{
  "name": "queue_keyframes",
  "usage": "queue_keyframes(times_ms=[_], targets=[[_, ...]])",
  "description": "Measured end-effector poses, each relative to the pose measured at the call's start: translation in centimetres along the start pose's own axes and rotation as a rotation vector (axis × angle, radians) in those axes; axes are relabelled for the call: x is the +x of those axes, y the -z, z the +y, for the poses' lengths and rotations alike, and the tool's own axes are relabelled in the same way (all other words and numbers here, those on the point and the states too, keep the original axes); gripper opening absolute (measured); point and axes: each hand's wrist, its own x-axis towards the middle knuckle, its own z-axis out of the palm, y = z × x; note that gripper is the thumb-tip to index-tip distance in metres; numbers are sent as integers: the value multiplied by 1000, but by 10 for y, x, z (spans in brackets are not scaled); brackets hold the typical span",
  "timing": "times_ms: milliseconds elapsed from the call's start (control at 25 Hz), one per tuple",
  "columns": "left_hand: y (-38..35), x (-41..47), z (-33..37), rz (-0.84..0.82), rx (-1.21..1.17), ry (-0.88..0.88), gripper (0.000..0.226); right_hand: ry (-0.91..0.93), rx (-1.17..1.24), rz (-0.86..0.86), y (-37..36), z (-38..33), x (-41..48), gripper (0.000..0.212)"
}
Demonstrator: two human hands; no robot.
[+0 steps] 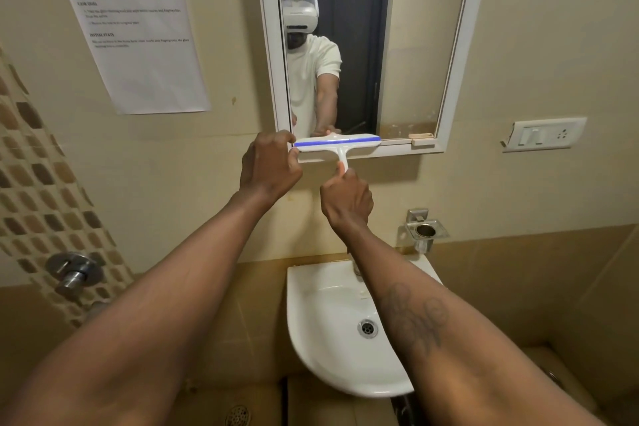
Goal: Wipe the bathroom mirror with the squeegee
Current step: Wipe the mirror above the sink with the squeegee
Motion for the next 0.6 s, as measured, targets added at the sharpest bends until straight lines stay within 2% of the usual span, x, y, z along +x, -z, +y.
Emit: queue_keyframes(times_ms=[160, 400, 600], targets=[[1, 0, 5, 4, -3, -8, 27, 0, 29, 63, 14, 5, 4, 50], [7, 20, 26, 51, -17, -35, 30, 138, 6, 201, 58, -12, 53, 43], [3, 37, 50, 108, -52, -99, 29, 135, 103, 281, 84, -20, 96, 52]])
